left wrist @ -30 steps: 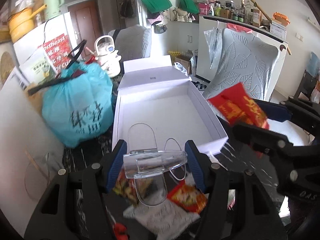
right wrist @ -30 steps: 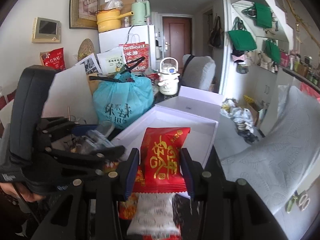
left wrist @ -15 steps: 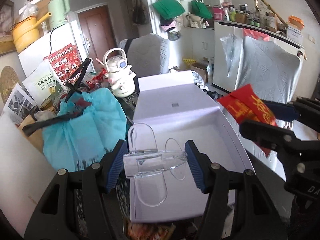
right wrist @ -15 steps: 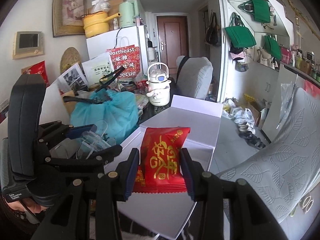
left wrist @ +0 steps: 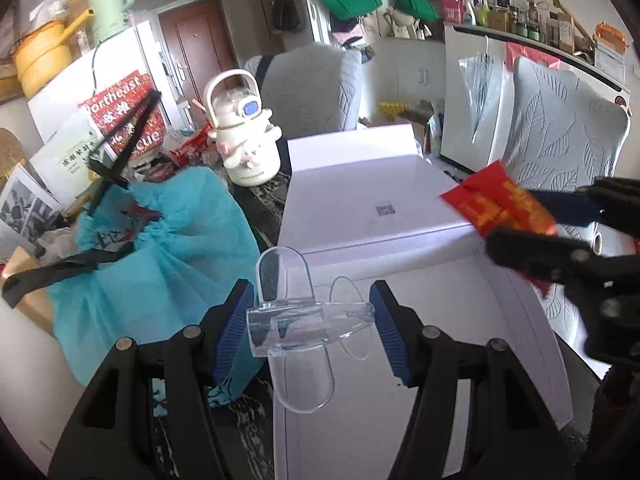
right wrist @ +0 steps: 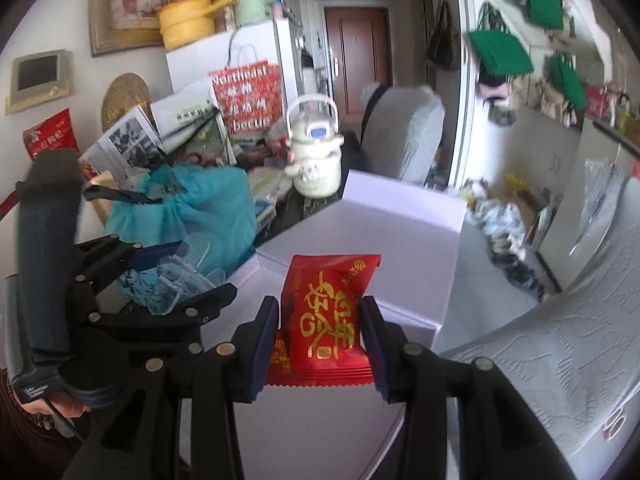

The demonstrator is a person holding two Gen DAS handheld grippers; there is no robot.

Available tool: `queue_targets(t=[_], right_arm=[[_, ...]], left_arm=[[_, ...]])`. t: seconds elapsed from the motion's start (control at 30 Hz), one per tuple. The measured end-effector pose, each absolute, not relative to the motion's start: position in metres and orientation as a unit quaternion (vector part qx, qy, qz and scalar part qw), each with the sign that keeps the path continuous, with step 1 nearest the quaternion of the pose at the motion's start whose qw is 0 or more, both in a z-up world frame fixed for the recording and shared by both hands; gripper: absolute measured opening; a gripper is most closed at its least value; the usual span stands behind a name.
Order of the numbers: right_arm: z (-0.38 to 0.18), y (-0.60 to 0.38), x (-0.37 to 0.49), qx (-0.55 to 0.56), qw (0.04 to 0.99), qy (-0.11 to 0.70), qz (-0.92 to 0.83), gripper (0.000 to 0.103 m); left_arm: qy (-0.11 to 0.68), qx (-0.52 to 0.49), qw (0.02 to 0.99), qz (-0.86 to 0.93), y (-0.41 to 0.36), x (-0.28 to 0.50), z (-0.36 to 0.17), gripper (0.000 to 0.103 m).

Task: Organize objects
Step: 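Release the red packet into the box while the left tool lowers the toy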

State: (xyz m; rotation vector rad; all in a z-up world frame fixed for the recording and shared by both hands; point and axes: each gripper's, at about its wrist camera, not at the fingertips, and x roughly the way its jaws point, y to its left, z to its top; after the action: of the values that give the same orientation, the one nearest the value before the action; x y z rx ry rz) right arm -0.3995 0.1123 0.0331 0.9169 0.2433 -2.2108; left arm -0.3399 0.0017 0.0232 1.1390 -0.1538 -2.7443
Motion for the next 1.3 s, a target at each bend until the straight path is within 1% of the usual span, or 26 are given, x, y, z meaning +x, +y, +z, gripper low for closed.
queue_targets(t=[0.23,0.5,0.73,1.1,1.3], right_arm=[[0.007,0.106,-0.415,0.393,0.358,0.097,-0.842,0.042],[-0.009,0.096,-0.415,0.406,0.36,0.114,-0.832,0.042],[-0.017,0.091,-0.417,0.41,0.354,0.123,-0.832,0.042],[-0.019,0.094,-0.42,0.418,0.332,0.133,-0.835,0.042],[-0.011,0.098,-0.418,0.412,0.325,0.132,-0.841,0.042]], left_arm=[[-0.041,0.412,0.075,-0.907,-0.004,-0.352,0.004,0.059],[-0.059,0.444,0.071,-0.891,0.006,-0.361,-0.018,0.059],[-0.034,0.468,0.063,-0.881,-0.003,-0.367,-0.032,0.059],[-0.005,0.48,0.049,-0.876,-0.007,-0.374,-0.037,0.06],[0.007,0.464,0.046,-0.884,-0.009,-0.37,-0.027,0.061]])
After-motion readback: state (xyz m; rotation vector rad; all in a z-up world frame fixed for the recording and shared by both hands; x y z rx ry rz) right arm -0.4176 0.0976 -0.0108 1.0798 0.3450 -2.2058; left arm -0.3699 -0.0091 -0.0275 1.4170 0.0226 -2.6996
